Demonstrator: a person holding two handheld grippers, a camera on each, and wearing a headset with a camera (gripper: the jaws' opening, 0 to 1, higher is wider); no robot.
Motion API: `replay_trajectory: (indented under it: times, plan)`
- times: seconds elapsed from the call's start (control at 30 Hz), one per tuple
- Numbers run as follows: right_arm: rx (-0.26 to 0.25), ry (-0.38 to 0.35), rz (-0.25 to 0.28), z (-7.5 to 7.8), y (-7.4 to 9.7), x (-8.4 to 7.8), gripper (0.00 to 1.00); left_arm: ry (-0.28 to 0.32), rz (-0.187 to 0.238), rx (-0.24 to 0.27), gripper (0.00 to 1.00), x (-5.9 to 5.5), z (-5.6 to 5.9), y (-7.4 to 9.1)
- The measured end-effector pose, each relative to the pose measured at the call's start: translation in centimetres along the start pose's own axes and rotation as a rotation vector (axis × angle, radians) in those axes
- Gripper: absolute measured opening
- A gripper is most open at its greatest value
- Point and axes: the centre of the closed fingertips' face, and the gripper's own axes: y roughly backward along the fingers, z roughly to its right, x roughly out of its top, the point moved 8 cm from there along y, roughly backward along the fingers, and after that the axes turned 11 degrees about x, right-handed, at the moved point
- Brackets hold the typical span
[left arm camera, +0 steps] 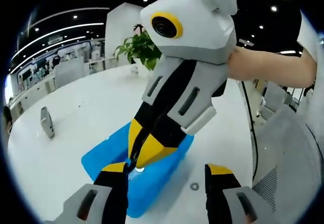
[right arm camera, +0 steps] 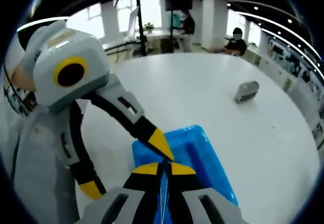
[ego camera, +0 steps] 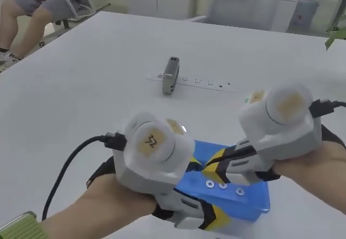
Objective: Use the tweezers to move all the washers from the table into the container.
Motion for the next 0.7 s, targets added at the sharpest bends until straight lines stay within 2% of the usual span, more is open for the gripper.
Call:
replay_trajectory:
  times: [0.03,0.1,0.13,0.3,0.43,0.5,0.6,0.63,0.7]
  plan:
    - [-0.008,0.027,-0.006,0.2,-0.2,-0.1,0.02,-0.004,0.005,0.007,0.61,0.0,-0.1,-0.1]
    - [0.019,-0.027,0.007,0.2,-0.8,-0.6,0.01,0.007,-0.005,-0.003,0.58,-0.2,-0.1,-0.3]
    - [0.018,-0.030,0.008,0.2,-0.8,-0.6,0.02,0.025,-0.019,-0.008,0.59,-0.3,-0.1,-0.4]
    - [0.000,-0.010,0.003,0.2,-0.5,-0.5,0.02,0.034,0.006,0.003,0.62,-0.2,0.2,-0.3]
    - [-0.003,0.008,-0.012,-0.5,-0.6,-0.7,0.02,0.068,0.000,0.010,0.62,-0.3,0.6,0.0]
    - [-0.017,0.012,0.020,-1.0,-0.1,-0.7,0.01,0.062,0.000,0.024,0.63,-0.4,0.8,0.6]
    - [-0.023,-0.053,0.102,-2.2,1.2,-1.3,0.01,0.095,0.031,0.018,0.64,-0.4,1.6,1.6]
    - [-0.026,-0.059,0.106,-2.4,1.4,-1.5,0.01,0.110,0.030,0.010,0.64,-0.4,1.9,1.8]
    - [-0.030,-0.064,0.108,-3.2,1.8,-2.1,0.01,0.103,0.034,0.007,0.63,-0.5,2.7,2.1]
